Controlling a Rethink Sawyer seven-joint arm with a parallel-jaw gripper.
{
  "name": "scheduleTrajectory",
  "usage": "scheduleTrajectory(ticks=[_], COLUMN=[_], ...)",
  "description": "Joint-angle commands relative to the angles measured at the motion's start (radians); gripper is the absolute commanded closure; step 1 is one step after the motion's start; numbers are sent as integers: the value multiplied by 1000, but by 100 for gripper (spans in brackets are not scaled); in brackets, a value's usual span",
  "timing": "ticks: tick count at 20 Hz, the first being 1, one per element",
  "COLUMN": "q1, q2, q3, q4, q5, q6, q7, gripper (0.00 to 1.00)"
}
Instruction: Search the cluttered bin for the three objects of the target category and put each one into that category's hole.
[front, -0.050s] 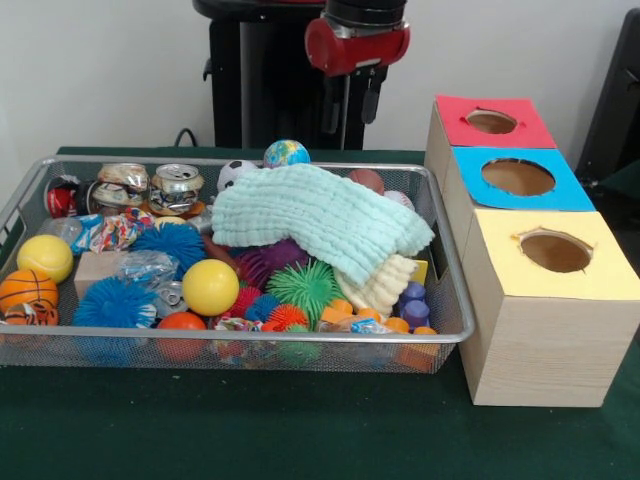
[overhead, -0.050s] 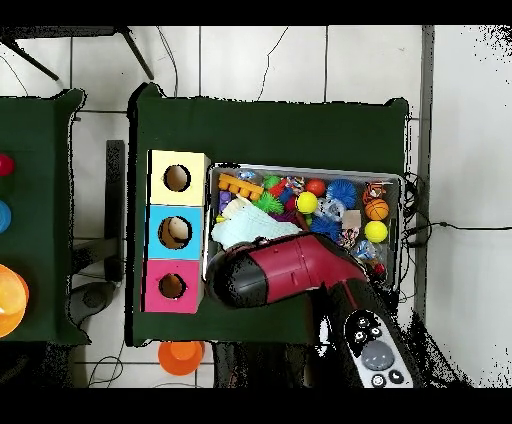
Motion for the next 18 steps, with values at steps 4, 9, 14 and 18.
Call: scheduleTrajectory(ticks=[4,9,14,18], q1=[-131,-226,-295,-326], q2=[109,107,153,209], q3=[29,73,107,112], q4=[-123,-122,-154,-190], q5=[-171,-216,-265,-325], q6=[133,124,113,95], q7=[-266,-342,-372,-370], gripper=[0,0,0,0])
